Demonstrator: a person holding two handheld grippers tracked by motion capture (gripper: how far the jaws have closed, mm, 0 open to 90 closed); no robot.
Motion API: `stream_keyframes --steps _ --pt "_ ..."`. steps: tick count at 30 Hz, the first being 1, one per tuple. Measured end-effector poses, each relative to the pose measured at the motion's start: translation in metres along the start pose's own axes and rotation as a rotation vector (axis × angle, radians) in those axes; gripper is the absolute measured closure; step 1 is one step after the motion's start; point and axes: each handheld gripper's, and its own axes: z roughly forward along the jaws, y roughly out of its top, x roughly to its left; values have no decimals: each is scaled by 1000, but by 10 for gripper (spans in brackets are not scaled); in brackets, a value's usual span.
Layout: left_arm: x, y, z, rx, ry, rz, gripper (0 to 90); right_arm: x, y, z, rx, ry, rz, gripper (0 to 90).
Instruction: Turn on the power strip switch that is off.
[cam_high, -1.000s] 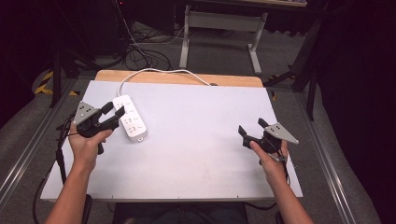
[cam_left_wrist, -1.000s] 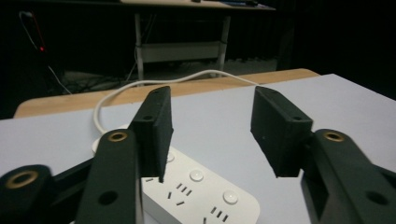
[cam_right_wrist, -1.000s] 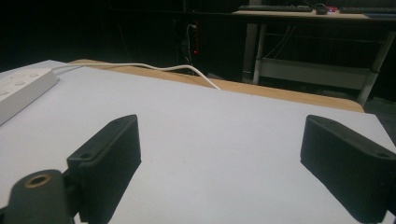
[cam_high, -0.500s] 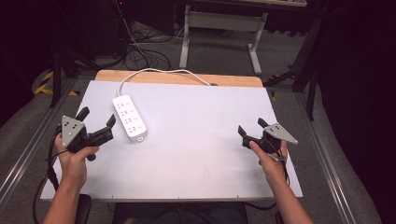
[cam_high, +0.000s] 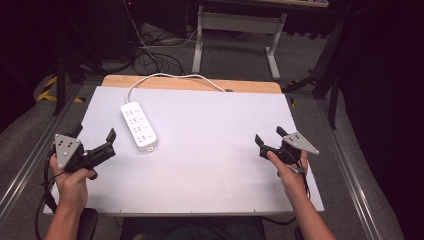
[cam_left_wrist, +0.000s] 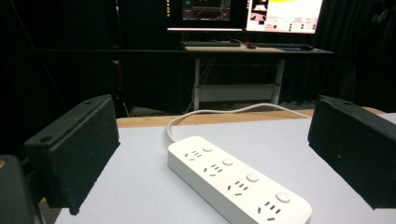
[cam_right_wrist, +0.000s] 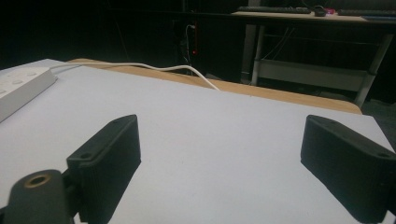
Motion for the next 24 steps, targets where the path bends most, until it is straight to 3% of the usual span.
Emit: stream_keyframes --steps 8,16,24 --pt "3 -2 1 -3 25 -14 23 0 0 0 0 1 4 121" --pt "7 -3 1 2 20 -35 20 0 0 0 -6 2 6 109" --pt "8 -3 1 7 18 -43 21 0 1 -1 -33 22 -11 15"
